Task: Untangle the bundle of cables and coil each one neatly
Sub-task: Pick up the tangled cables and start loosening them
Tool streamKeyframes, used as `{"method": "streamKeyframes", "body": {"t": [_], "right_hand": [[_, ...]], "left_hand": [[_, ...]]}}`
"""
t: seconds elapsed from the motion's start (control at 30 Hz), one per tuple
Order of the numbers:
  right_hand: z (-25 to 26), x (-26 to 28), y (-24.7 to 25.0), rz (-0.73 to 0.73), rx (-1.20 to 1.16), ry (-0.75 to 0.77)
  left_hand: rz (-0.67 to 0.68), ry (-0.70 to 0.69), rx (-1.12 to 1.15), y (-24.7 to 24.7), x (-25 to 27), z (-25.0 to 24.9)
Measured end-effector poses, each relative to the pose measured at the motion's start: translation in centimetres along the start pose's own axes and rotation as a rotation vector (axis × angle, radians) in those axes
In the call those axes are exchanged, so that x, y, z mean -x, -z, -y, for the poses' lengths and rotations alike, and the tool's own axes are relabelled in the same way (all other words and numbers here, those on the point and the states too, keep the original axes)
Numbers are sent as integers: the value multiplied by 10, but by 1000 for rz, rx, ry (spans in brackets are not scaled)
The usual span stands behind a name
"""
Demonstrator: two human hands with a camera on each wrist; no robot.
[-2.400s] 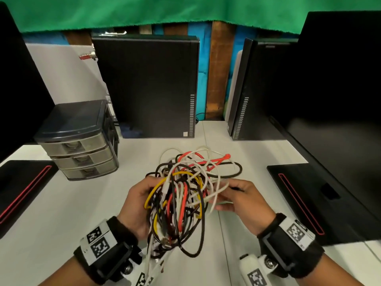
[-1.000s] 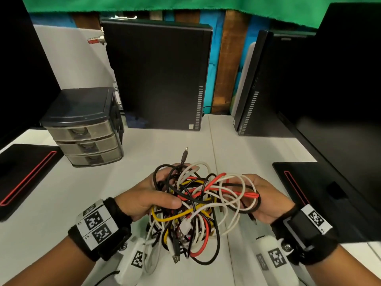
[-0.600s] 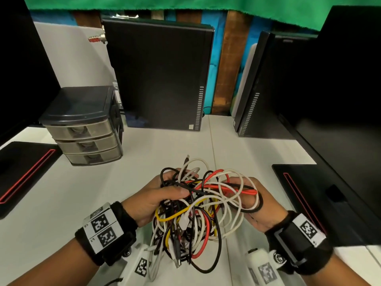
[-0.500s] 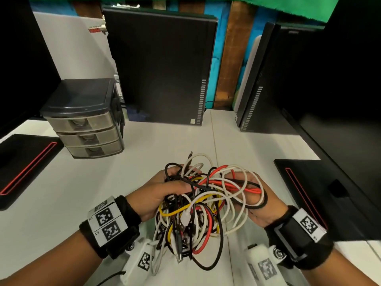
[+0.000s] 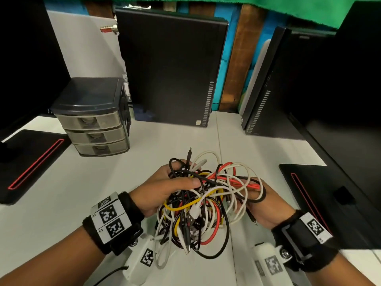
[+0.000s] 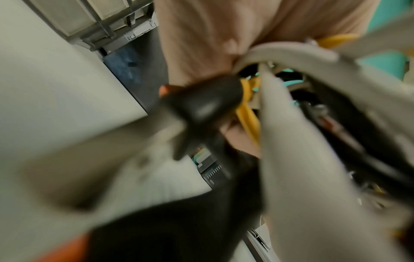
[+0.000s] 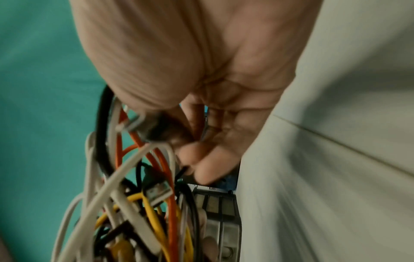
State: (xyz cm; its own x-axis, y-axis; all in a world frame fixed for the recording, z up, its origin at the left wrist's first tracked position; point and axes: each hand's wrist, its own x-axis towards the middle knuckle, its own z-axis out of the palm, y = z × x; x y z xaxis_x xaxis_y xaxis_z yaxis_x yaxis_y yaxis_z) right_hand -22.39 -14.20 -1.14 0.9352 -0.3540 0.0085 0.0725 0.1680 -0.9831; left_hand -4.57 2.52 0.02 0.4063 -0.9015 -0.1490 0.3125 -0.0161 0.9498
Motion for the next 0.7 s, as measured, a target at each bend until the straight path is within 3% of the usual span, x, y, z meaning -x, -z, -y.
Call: {"method": "streamKeyframes", "body": {"t": [0.2, 0.43, 0.7], "right_hand": [[-9, 5, -1, 30, -89, -35], [0, 6, 6, -24, -176, -96], [14, 6, 7, -267, -363, -232]], "left_hand": [[3, 66, -91, -11, 1, 10], [-26, -10, -224, -13, -5, 5], [-92, -99, -327, -16, 0, -6]]}}
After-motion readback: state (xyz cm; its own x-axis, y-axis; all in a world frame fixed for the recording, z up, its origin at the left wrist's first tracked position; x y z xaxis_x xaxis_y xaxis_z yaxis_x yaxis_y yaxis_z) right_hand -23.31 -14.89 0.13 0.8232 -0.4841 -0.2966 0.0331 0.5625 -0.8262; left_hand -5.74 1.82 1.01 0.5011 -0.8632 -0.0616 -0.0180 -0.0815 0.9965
